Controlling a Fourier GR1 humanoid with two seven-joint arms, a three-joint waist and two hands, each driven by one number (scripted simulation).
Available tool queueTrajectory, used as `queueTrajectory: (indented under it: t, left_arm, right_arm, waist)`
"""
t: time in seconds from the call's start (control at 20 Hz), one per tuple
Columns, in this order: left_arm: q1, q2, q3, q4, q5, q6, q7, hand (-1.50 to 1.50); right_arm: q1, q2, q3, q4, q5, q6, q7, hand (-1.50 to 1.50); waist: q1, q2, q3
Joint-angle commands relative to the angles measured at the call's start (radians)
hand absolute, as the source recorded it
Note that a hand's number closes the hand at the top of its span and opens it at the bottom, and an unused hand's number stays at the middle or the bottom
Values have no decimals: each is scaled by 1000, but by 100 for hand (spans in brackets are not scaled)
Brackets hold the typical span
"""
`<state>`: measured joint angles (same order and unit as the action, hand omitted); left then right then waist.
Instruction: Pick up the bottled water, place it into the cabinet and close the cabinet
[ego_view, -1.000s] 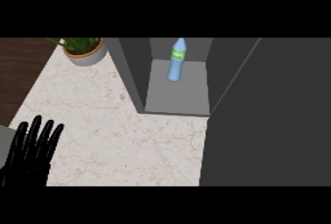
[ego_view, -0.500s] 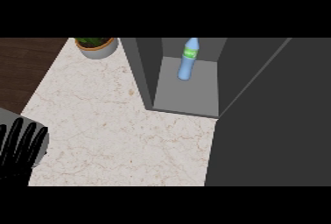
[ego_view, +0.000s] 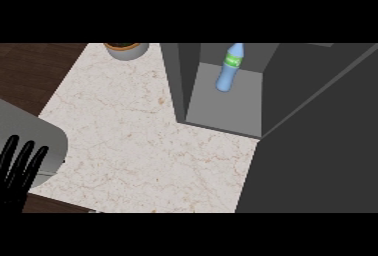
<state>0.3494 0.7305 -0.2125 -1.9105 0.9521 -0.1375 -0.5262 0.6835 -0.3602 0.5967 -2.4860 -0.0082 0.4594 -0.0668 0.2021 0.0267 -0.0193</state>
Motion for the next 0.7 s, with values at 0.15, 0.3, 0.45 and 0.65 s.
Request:
queueTrajectory:
  t: [0.15,0.3,0.45,0.65]
  left_arm:
    - [-13,26,15,2,14,-39,12,-150]
    - [-10,35,5,-2,13,-49,25,-150]
    - [-14,37,21,10,19,-53,19,-150]
    - [-10,52,37,16,27,-64,23,-150]
  right_arm:
    - [-180,-50,123,-16,59,92,125,-150]
    - [-242,-77,93,-24,51,109,128,150]
    - [-282,-64,109,-18,29,98,157,150]
    - [-331,-58,105,-4,20,86,196,150]
  waist:
    - [57,8,-8]
    - [76,8,-9]
    - [62,4,-10]
    - [67,1,-12]
